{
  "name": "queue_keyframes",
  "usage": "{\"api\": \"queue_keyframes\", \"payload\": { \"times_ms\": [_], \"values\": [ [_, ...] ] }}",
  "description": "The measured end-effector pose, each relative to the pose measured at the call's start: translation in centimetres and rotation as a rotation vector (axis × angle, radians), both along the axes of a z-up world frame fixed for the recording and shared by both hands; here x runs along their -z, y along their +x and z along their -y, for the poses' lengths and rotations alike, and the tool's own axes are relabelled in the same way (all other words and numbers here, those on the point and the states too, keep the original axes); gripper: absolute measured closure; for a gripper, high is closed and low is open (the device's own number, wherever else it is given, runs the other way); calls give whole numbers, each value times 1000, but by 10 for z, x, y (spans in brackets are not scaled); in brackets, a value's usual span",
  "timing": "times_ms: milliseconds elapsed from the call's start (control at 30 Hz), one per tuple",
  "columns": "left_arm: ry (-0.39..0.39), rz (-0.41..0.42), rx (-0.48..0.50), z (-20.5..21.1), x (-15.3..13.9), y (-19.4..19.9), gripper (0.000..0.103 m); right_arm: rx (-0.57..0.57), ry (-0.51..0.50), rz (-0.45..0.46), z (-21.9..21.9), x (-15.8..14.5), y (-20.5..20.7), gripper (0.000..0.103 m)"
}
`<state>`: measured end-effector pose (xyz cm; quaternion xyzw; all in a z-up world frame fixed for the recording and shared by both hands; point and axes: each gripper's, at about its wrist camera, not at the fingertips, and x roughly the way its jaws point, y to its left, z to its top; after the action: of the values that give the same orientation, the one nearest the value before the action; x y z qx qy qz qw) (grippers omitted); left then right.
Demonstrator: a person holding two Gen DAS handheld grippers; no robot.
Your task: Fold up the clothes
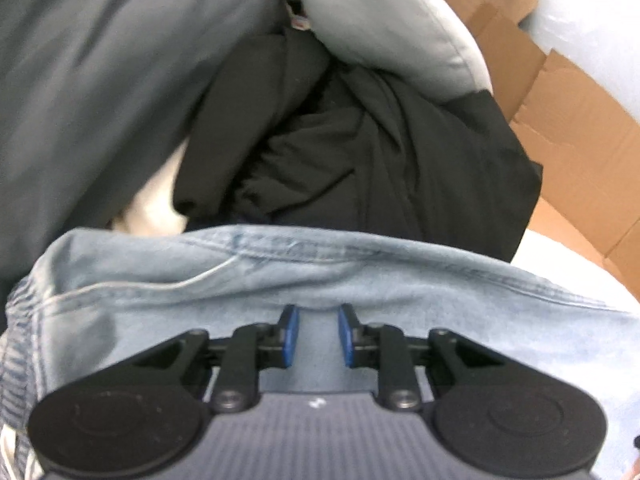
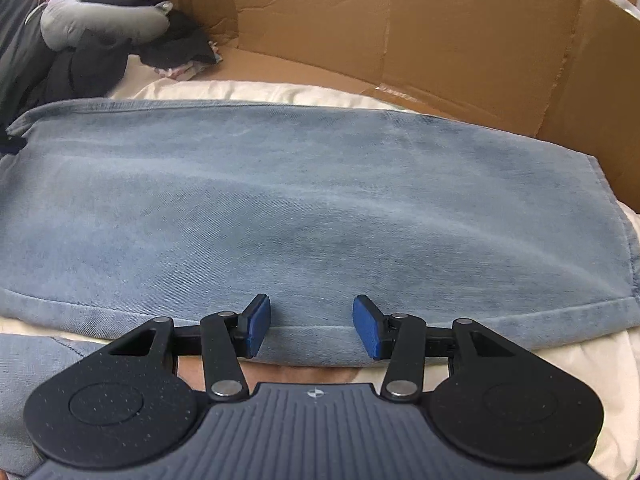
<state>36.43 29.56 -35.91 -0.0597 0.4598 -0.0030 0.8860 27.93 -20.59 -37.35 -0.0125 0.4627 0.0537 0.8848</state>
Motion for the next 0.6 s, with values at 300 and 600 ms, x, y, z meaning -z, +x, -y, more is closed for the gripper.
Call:
{"api": "queue_keyframes", "payload": {
  "times_ms": [300, 600],
  "values": [
    [1, 26, -19, 13, -8, 33, 82, -50, -19, 8, -10, 8, 13, 38],
    [-8, -22, -52, 17, -8, 45, 83, -45, 12, 66, -21, -2, 54, 48]
  ]
}}
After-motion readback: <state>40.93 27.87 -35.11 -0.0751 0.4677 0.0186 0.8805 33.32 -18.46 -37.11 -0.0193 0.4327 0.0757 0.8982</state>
